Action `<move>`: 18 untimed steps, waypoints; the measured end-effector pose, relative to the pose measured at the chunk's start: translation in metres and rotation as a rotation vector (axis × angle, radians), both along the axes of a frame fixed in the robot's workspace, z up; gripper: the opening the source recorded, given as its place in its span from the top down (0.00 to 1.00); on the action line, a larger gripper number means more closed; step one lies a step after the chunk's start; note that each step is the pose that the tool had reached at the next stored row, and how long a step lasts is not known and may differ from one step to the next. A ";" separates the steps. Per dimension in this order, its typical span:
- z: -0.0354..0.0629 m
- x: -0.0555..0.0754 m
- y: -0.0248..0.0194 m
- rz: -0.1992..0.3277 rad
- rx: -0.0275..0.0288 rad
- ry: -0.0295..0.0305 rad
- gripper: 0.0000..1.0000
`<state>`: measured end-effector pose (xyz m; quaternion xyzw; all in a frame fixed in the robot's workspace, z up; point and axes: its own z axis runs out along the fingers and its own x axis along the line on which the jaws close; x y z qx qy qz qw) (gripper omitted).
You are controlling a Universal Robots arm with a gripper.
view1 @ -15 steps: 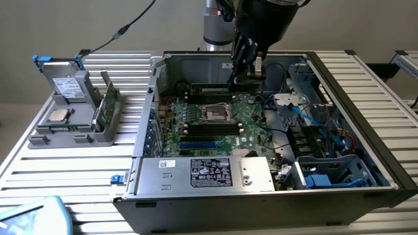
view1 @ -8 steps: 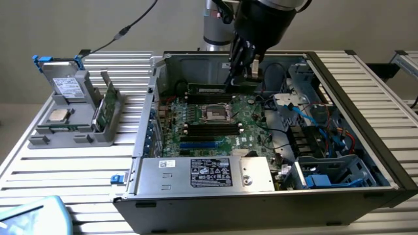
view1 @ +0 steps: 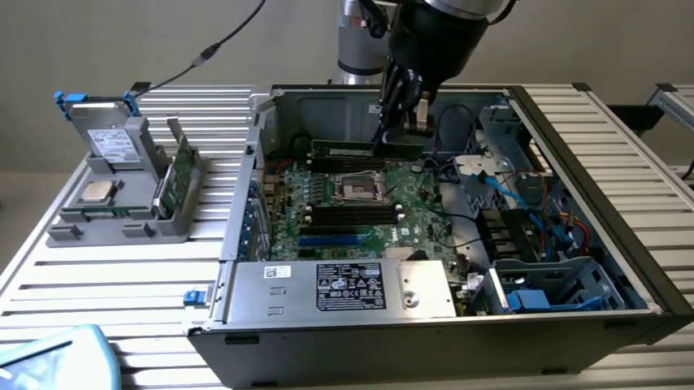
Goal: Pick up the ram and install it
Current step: 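Pick up the ram and move it above insertion slot, then insert the ram into the slot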
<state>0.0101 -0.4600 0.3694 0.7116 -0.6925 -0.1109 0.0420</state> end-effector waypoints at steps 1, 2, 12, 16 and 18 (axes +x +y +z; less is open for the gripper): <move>-0.0007 0.000 0.0028 0.000 -0.0064 0.0000 0.87; -0.0014 0.000 0.0056 0.000 -0.0116 0.0000 0.87; -0.0062 0.000 0.0255 0.000 -0.0774 0.0000 0.87; -0.0061 0.000 0.0255 0.000 -0.0775 0.0000 0.87; -0.0061 0.000 0.0255 0.000 -0.0775 0.0000 0.87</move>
